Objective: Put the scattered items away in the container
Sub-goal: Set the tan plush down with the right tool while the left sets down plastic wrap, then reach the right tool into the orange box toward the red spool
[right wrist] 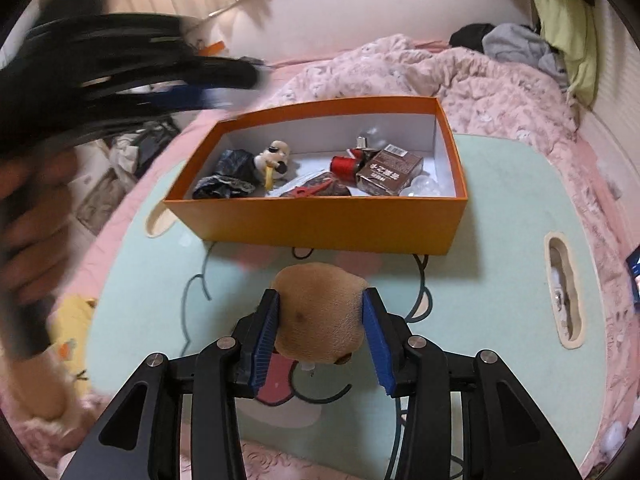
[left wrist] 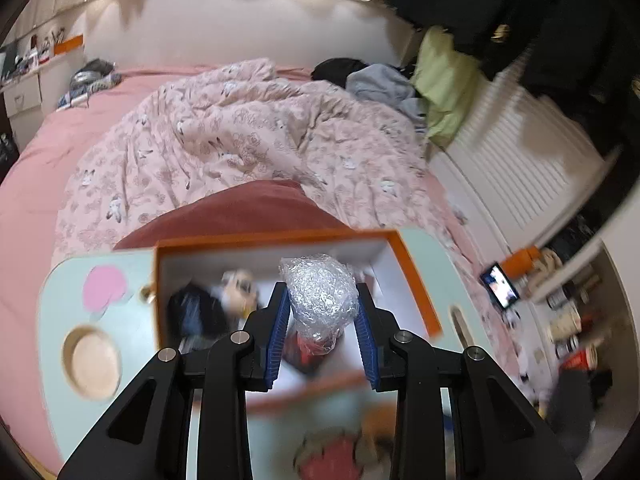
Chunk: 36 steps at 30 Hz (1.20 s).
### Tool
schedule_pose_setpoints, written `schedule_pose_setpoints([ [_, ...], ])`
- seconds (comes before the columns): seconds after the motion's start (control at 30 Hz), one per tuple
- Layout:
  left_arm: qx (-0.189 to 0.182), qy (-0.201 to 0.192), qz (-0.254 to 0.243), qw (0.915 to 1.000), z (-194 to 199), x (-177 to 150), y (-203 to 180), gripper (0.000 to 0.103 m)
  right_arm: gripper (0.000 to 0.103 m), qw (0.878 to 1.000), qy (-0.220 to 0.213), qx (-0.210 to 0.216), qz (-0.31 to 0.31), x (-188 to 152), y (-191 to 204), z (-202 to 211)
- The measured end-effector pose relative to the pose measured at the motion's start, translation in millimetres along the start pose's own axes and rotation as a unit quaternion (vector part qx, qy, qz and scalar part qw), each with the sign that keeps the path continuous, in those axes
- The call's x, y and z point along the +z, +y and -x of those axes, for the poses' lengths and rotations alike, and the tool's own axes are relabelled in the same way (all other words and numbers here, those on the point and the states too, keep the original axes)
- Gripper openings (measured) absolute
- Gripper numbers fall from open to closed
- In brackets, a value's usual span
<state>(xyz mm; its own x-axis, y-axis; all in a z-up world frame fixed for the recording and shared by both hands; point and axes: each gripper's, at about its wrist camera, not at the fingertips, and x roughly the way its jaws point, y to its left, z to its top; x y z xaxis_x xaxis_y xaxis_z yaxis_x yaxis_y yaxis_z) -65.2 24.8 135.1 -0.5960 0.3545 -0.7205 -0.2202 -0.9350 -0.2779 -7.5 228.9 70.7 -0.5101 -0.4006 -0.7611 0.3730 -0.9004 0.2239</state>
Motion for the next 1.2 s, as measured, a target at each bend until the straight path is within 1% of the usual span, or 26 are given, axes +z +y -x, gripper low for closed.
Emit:
schedule_pose_setpoints([
  [0.07,0.002,0.008,-0.007,0.9999,10,-25,3,0.033,0.043,1.000,-0.001,-0.016,0.000,-2,2,-6],
  [0.17,0.015,0.032,0.011,0.9993,8,-69,15,0.033,0.045,1.000,-0.002,-0.024,-0.005,-4,2,-11],
  [0.2,0.015,0.039,0.016,0.9990,5,-78,17,0.033,0.045,1.000,-0.004,-0.027,-0.007,-5,3,-12],
  [0.3,-0.003,0.062,0.038,0.9974,-5,-104,23,0.033,0.045,0.999,-0.013,-0.037,-0.007,-9,5,-13],
  [0.33,-0.008,0.060,0.044,0.9972,-7,-109,25,0.034,0.045,0.999,-0.018,-0.039,-0.010,-10,5,-12],
  [0.37,-0.005,0.054,0.048,0.9974,-9,-111,27,0.034,0.045,0.999,-0.025,-0.044,-0.014,-13,4,-10],
  [0.43,0.014,0.036,0.055,0.9978,-10,-115,29,0.035,0.045,0.998,-0.038,-0.053,-0.013,-18,6,-6],
  [0.47,0.025,0.026,0.054,0.9979,-10,-117,29,0.039,0.046,0.997,-0.046,-0.057,-0.010,-20,8,-3],
  [0.5,0.031,0.019,0.053,0.9979,-9,-119,29,0.043,0.049,0.996,-0.060,-0.061,-0.005,-22,11,2],
  [0.53,0.034,0.013,0.053,0.9980,-9,-121,29,0.054,0.058,0.995,-0.070,-0.066,-0.001,-22,13,7],
  [0.57,0.036,0.004,0.056,0.9978,-6,-125,30,0.063,0.064,0.994,-0.082,-0.070,0.004,-22,15,11],
  [0.6,0.035,-0.006,0.060,0.9975,-4,-128,30,0.067,0.072,0.993,-0.094,-0.073,0.009,-21,17,16],
  [0.63,0.036,-0.014,0.065,0.9971,-1,-131,32,0.069,0.077,0.992,-0.105,-0.075,0.012,-21,18,20],
  [0.7,0.039,-0.026,0.077,0.9959,3,-134,36,0.071,0.078,0.991,-0.109,-0.077,0.018,-21,20,20],
  [0.77,0.045,-0.032,0.090,0.9944,7,-136,41,0.071,0.078,0.992,-0.103,-0.075,0.020,-21,21,17],
  [0.87,0.051,-0.034,0.100,0.9931,9,-137,47,0.071,0.078,0.992,-0.098,-0.074,0.020,-22,22,14],
  [1.03,0.059,-0.026,0.102,0.9927,5,-141,48,0.071,0.078,0.992,-0.100,-0.076,0.014,-24,21,15],
  [1.17,0.068,-0.035,0.099,0.9922,9,-143,47,0.071,0.078,0.993,-0.097,-0.071,0.006,-24,18,14],
  [1.2,0.070,-0.038,0.099,0.9919,11,-144,47,0.071,0.075,0.993,-0.097,-0.068,0.005,-24,17,14],
])
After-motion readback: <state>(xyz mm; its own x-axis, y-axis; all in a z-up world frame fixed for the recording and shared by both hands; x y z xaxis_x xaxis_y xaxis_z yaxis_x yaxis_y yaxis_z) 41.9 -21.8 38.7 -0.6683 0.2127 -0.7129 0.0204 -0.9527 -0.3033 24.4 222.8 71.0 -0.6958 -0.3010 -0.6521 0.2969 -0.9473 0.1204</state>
